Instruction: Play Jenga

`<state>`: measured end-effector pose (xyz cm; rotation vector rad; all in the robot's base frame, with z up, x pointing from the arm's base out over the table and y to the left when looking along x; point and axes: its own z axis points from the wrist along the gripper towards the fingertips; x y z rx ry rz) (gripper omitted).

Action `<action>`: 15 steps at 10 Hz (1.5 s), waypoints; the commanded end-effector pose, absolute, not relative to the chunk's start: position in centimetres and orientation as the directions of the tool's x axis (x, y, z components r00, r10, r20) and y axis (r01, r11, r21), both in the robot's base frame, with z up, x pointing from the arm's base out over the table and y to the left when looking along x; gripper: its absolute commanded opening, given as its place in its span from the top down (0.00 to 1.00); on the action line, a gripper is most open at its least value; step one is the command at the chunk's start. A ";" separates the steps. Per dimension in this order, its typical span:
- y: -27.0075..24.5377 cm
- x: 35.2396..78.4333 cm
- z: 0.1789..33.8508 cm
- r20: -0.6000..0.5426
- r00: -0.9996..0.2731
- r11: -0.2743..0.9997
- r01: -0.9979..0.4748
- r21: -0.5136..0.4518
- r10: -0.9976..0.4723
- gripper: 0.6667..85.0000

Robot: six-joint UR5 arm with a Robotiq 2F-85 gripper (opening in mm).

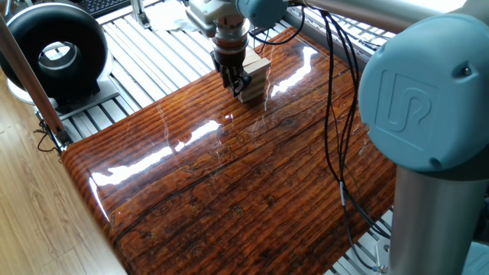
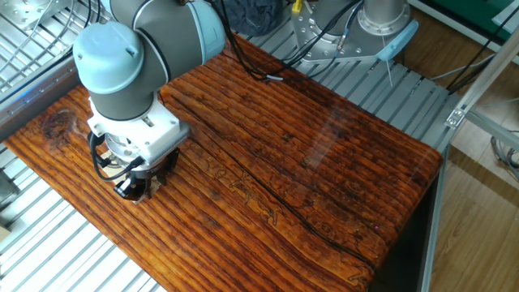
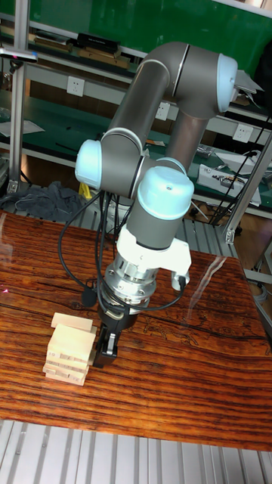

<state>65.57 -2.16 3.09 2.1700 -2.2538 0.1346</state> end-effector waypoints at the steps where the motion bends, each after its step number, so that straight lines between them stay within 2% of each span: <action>1: -2.0 65.7 3.1 0.048 -0.059 0.056 -0.997 -0.062 -0.997 0.54; 10: -2.4 65.9 3.1 0.066 -0.030 0.025 -0.997 -0.068 -0.997 0.55; 15: -2.5 65.9 2.9 0.069 -0.024 0.019 -0.998 -0.066 -0.997 0.61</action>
